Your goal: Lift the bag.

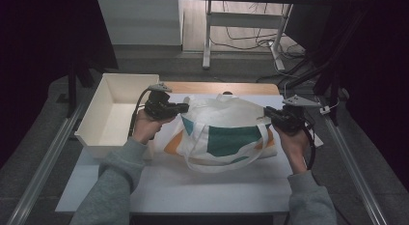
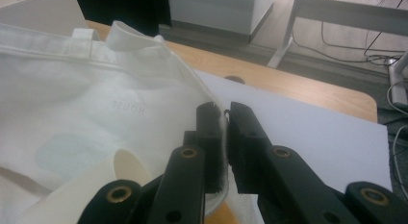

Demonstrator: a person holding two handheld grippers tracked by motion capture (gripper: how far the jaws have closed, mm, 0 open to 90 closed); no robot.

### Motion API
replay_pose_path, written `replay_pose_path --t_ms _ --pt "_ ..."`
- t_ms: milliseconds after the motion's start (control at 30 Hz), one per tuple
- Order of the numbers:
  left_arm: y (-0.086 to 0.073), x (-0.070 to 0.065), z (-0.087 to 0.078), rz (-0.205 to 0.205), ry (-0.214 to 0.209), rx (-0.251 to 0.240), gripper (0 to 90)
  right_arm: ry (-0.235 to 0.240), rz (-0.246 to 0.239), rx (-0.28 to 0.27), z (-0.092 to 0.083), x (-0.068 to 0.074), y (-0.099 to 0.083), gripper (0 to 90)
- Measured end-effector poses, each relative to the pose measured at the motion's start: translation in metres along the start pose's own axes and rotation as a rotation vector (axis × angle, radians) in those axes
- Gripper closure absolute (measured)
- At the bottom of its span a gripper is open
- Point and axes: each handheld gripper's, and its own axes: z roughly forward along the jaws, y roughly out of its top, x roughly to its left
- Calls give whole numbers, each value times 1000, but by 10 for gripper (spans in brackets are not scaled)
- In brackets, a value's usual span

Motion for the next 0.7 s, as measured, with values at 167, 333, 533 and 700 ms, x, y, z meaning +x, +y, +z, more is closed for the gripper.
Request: replay_pose_path --t_ms 167,333,533,700 --pt "0 -1 1 -6 -8 2 817 23 2 10 2 0 -3 821" --pt "1 -9 -12 2 -5 -56 479 62 3 -73 -11 2 2 657" --pt "-2 -24 -39 65 8 -78 348 77 -35 -118 -32 12 6 484" --pt "-13 -28 -54 84 8 -84 341 113 -34 -137 -45 14 2 462"
